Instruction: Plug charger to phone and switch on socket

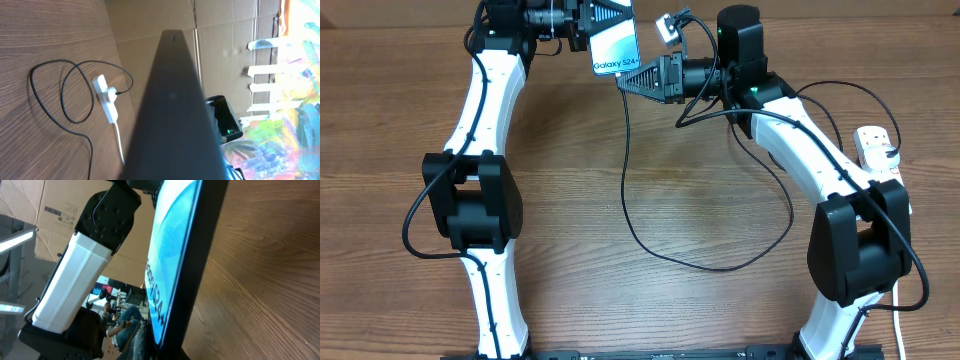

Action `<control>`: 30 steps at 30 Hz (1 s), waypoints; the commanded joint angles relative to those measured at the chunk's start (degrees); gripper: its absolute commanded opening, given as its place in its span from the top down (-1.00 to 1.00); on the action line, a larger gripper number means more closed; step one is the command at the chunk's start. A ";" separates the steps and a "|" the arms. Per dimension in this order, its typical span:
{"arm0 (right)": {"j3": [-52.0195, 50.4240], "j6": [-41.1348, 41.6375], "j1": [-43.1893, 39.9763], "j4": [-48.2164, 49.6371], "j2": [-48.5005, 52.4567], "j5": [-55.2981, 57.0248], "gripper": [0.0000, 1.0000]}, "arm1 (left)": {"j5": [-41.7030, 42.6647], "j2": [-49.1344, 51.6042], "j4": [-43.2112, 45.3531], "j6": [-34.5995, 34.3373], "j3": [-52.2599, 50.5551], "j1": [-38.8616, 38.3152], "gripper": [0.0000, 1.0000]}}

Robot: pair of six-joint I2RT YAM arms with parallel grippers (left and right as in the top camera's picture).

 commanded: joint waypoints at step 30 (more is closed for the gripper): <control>0.46 3.69 -2.27 6.25 -0.59 6.03 0.93 | 7.72 -2.08 -0.46 1.73 0.22 -2.01 0.93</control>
